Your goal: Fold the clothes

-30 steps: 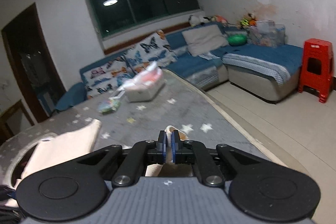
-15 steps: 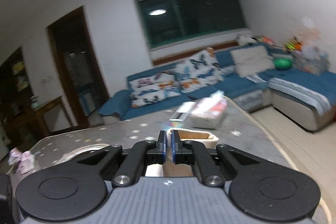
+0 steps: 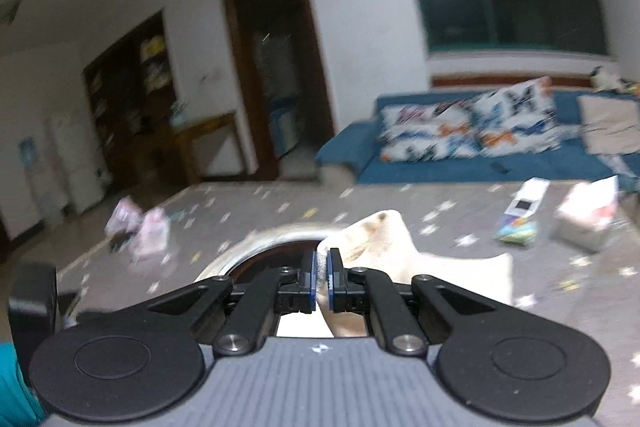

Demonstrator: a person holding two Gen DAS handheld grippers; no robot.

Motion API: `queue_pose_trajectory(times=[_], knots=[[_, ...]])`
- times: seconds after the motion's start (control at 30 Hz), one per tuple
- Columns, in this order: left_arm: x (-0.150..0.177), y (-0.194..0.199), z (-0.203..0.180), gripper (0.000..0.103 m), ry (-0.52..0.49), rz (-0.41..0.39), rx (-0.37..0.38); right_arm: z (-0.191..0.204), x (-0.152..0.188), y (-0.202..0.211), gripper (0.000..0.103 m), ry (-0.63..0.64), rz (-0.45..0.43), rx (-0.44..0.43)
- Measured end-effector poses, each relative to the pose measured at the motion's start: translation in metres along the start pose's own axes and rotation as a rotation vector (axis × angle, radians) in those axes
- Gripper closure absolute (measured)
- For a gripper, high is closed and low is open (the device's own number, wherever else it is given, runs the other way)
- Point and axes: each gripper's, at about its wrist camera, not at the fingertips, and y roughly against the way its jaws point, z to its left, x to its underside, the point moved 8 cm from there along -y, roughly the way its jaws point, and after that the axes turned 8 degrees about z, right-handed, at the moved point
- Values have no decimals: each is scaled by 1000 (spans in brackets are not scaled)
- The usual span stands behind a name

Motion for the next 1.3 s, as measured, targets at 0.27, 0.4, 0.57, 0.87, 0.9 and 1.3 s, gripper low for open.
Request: queue_pose_trajectory(times=[0.27,0.4,0.57,0.87,0.9,1.3], knots=[[10,4,18,60,34,14,-25,46,48,-54,93,65,190,-106],[9,4,11,60,19,12,-10,32,58,-36,86,71,201,-75],[3,-6,-9,62,-16,17,27,-19,78,-14,85,16,250,37],[2,-29,-25,63,-48,61,27,-84,112,4,85,-105,292,135],[2,-31,-25,64,-49,66,25,-88,108,5,85,-108,277,144],[4,-37,-20,92,-48,91,-13,-116,87,-38,85,-99,241,186]])
